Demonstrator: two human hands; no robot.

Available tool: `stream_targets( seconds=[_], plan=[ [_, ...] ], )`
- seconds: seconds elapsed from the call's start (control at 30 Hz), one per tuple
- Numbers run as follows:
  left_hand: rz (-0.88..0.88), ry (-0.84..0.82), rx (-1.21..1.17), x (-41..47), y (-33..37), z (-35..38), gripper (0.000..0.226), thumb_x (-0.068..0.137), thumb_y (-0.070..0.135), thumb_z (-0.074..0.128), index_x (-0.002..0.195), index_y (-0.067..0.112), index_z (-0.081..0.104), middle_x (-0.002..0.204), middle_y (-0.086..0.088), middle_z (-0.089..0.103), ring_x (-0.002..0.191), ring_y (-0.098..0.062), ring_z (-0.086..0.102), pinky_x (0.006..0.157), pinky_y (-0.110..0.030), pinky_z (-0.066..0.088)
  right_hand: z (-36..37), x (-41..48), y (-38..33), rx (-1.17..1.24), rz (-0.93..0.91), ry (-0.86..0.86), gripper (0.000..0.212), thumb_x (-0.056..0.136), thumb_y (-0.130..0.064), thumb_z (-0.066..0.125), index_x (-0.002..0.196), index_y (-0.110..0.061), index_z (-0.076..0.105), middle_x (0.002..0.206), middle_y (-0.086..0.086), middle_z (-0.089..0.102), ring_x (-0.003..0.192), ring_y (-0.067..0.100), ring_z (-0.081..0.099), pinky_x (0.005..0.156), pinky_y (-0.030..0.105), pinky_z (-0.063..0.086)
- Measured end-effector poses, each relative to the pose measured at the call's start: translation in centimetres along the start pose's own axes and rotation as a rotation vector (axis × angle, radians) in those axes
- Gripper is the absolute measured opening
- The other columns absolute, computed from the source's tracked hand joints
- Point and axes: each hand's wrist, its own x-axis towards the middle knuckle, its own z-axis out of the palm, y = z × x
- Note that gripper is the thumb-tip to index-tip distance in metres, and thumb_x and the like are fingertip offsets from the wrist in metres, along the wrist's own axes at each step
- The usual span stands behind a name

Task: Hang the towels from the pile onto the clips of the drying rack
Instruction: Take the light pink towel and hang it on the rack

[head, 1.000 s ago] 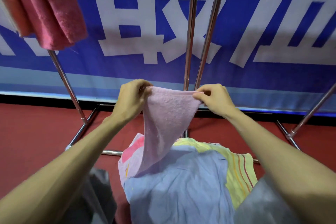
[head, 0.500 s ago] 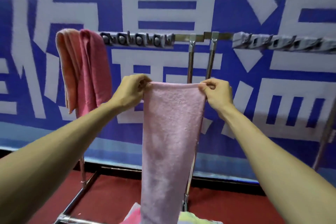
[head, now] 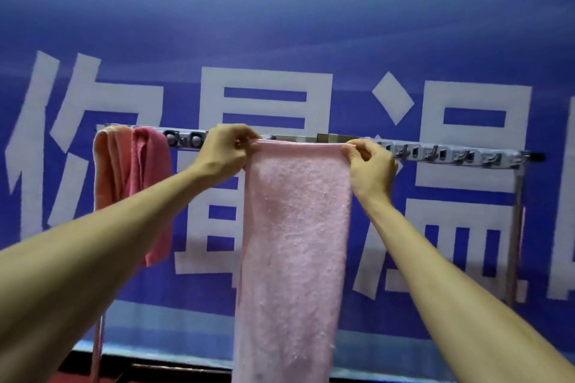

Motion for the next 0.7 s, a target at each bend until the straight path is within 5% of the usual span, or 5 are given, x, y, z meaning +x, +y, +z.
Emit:
stream_targets(
  seconds=[0.27,0.47,0.7],
  plan=[
    [-0.194,-0.142,-0.106,0.4,1.2,0.6,0.011,0.092,0.009,0.060,0.089,0.010,0.070,0.077,-0.006,0.068,0.062,-0.021,0.069,0.053,-0.028,0.059,-1.6,1.7,-0.6,0.027,-0.013,-0.059,0.005,0.087,-0.017,0.068,0.089,-0.015,0.073,0.081,-0.006,0.068,0.075,0.004,0.062,0.064,0.010,0.047],
    [-0.412,-0.258,-0.173,-3.1,-2.7,4.2,0.016,0.092,0.008,0.059,0.082,0.010,0.070,0.076,-0.010,0.067,0.061,-0.019,0.065,0.049,-0.024,0.054,-0.2,-0.4,3.5,-0.107,0.213,-0.237,0.005,0.083,-0.022,0.072,0.078,-0.022,0.073,0.078,-0.005,0.071,0.078,0.015,0.067,0.071,0.037,0.059],
    [-0.725,-0.361,-0.454,-9.3,-9.0,9.9,0.013,0.093,0.006,0.057,0.087,0.001,0.068,0.077,-0.012,0.065,0.059,-0.013,0.065,0.055,-0.023,0.056,1.4,-6.5,11.4,-0.097,0.536,-0.442,0.013,0.086,-0.017,0.068,0.080,-0.006,0.073,0.080,0.008,0.071,0.067,0.020,0.067,0.053,0.025,0.056]
  ],
)
